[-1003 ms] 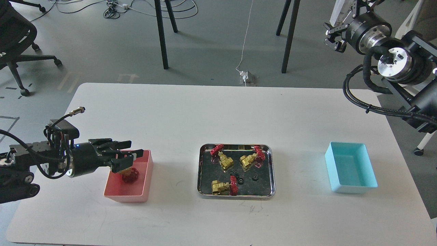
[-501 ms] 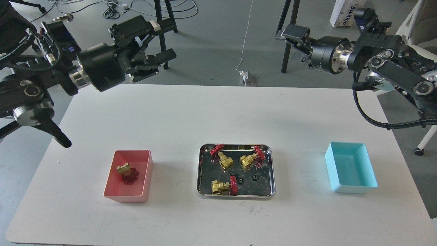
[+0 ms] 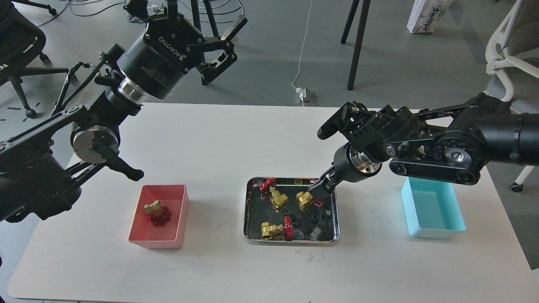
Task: Place valve in pink box and gear in blue box
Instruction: 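Reach the right gripper down to a brass gear on the tray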
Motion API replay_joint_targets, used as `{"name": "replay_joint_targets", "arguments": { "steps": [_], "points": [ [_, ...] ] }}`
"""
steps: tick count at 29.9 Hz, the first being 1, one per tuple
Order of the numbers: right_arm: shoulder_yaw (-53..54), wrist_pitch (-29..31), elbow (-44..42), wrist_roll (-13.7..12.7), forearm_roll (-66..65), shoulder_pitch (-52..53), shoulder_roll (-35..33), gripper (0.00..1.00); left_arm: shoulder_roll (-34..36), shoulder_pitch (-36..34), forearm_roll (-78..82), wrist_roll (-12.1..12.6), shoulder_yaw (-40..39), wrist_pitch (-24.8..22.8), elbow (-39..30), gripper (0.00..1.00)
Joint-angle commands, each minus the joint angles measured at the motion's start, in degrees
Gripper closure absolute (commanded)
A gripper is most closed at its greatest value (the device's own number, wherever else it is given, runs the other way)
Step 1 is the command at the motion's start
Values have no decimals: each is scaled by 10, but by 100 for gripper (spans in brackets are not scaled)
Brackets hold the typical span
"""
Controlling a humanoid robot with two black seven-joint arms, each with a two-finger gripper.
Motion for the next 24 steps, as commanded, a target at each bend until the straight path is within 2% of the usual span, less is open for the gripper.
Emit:
{"name": "replay_joint_targets", "arguments": {
  "steps": [1,6,10,15,24],
  "points": [
    [-25,0,-4,-1,-25,-3,24,38,-4,19,1,0,-14,-2,-1,0],
    [-37,0,-8,-1,-20,-17,62,43,-19,23,2,0,-13,-2,1,0],
    [-41,0,-29,-2,-20,-30,75,43,-26,29,2,0,-13,-2,6,0],
    [-41,0,-50,-16,-20,-45,88,44,-27,34,2,0,-13,-2,9,0],
    [-40,0,-83,-17,-18,-61,124,44,-33,38,2,0,-13,-2,14,0]
  ]
}}
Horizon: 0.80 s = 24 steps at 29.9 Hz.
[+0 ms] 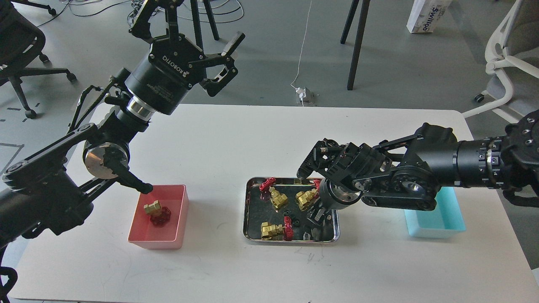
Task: Place valve in pink box and gear in blue box
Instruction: 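Reach the right gripper down to a brass gear on the tray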
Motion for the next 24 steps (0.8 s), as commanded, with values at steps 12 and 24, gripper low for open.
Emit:
{"name": "replay_joint_targets", "arguments": {
  "steps": [12,24],
  "points": [
    [-1,0,-24,-8,0,-30,17,46,-12,6,2,0,2,0,13,0],
    [-1,0,-33,-9,0,-44,34,49,-22,12,7,0,2,0,23,0]
  ]
}}
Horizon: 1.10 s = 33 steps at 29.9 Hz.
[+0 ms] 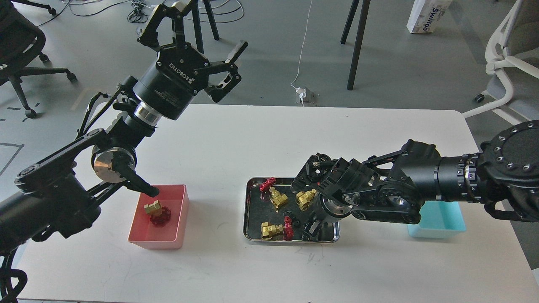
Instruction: Place valve in pink box and gear in blue box
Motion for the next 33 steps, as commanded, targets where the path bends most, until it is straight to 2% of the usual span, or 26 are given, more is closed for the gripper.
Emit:
{"name": "replay_joint_targets", "arguments": {
  "steps": [1,9,18,26,33],
  "points": [
    [0,0,-6,-1,0,-3,3,49,0,3,0,0,0,0,0,0],
    [-1,0,-20,-5,0,-11,5,49,-1,4,0,0,0,0,1,0],
    [-1,0,-18,-4,0,-15,4,57,-2,4,0,0,0,0,1,0],
    [-1,0,-16,-4,0,-14,4,80,-2,7,0,0,1,0,6,0],
    [1,0,-8,-4,2,-6,-2,90,-3,7,0,0,0,0,5,0]
  ]
}}
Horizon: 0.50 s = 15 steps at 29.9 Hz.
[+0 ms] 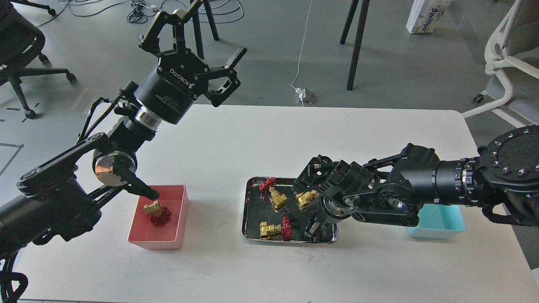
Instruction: Place valve in pink box and gear in blue box
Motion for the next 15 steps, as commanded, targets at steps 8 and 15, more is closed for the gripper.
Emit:
{"name": "replay_joint_targets", "arguments": {
  "steps": [8,15],
  "points": [
    [78,0,84,0,30,55,-143,90,-7,0,0,0,0,0,0,0],
    [124,0,169,1,31,53,-396,90,-21,1,1,0,3,0,0,0]
  ]
}}
